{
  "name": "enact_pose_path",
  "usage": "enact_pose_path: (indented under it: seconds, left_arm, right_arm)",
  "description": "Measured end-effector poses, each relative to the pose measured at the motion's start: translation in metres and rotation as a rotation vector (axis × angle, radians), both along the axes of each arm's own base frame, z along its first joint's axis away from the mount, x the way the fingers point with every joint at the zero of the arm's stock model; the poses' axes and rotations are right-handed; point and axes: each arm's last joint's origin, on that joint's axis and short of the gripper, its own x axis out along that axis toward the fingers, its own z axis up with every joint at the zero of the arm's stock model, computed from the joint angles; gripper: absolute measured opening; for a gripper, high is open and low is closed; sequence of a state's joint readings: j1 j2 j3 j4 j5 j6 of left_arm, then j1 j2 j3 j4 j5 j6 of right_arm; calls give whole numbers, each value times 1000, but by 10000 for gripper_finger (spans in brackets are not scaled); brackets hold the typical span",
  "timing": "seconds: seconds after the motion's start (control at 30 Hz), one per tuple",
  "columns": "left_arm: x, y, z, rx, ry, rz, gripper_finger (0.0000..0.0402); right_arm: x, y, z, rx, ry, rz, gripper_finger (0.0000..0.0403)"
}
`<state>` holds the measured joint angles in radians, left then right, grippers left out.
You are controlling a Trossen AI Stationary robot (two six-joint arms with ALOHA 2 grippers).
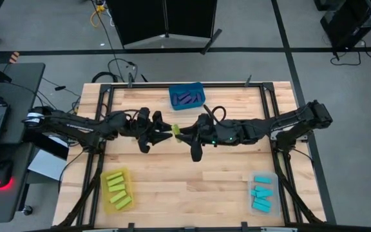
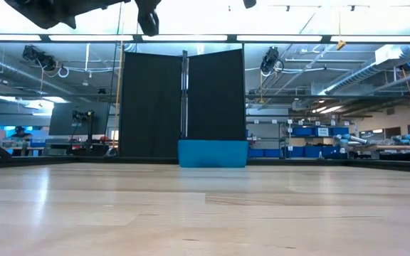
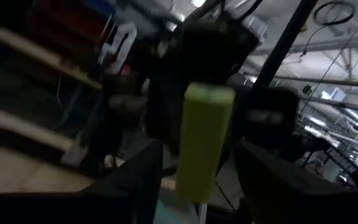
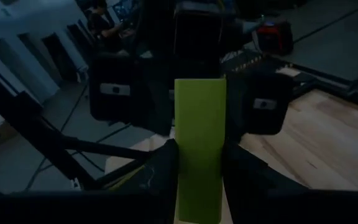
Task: Sort blocks
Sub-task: Put the yellow green block into the yellow bin
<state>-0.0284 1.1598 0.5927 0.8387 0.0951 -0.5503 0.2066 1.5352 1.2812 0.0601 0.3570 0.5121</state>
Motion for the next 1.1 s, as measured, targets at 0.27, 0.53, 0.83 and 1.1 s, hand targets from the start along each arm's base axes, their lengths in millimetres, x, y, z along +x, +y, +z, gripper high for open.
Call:
enact_pose_path:
  seconds: [0.27, 0.53, 0.83, 1.1]
  left_arm:
    - [2, 0, 11, 67, -63, 16, 221]
    - [20, -2, 25, 160, -73, -4, 222]
    - [28, -3, 26, 164, -92, -18, 217]
    - [28, -3, 26, 191, -99, -24, 136]
  right_arm:
    - [0, 1, 0, 9, 2, 45, 105]
    - [1, 0, 3, 8, -28, 65, 105]
    - [1, 1, 4, 3, -36, 69, 105]
    - [1, 1, 4, -2, -39, 84, 105]
